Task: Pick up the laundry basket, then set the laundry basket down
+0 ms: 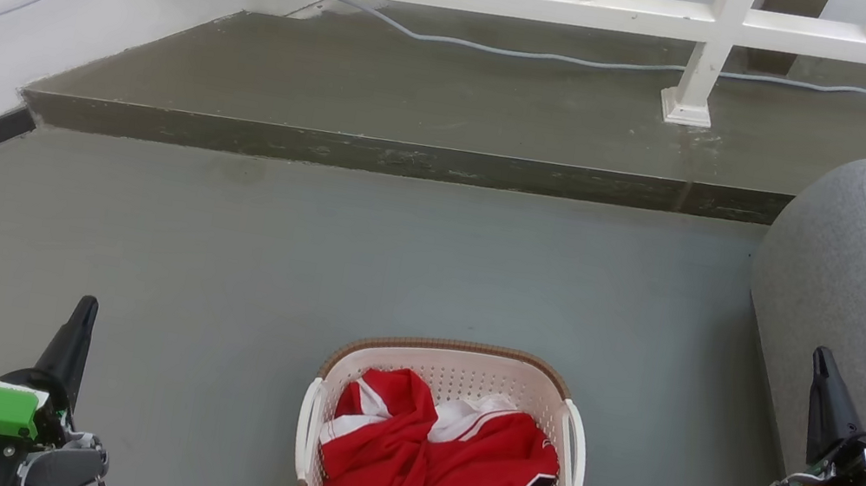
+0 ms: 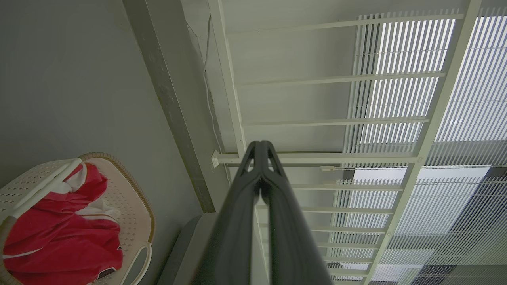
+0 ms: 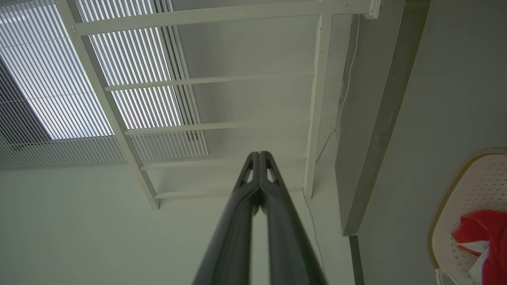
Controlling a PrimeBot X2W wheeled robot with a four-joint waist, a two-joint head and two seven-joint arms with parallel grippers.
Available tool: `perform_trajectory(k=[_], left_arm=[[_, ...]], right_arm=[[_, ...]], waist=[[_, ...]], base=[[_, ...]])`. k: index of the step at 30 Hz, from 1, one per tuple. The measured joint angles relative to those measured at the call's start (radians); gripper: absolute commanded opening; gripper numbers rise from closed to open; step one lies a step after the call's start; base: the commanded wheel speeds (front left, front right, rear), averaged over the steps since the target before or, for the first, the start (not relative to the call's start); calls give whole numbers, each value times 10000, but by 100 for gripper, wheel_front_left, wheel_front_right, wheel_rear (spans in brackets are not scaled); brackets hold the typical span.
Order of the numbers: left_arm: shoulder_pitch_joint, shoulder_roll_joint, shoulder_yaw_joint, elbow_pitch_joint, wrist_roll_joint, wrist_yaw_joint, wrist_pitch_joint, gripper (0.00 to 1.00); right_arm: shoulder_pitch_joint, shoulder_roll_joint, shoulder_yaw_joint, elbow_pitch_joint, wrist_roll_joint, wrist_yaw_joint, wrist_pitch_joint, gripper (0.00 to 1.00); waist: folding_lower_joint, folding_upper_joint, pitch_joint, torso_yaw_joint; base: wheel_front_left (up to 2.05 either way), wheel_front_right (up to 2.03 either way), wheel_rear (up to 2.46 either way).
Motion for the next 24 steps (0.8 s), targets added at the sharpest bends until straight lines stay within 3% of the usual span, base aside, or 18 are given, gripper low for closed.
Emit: perform_trajectory(k=[23, 24], left_arm=[[0, -2, 4, 0, 0, 0, 0, 0], [10, -4, -8, 38, 0, 2, 0, 100]], right_arm=[[0, 2, -2, 0, 0, 0, 0, 0], [16, 10, 0, 35, 4, -12, -2, 100]], waist=[[0, 0, 0, 0], [0, 0, 0, 0]], base=[[0, 0, 0], [0, 0, 0]])
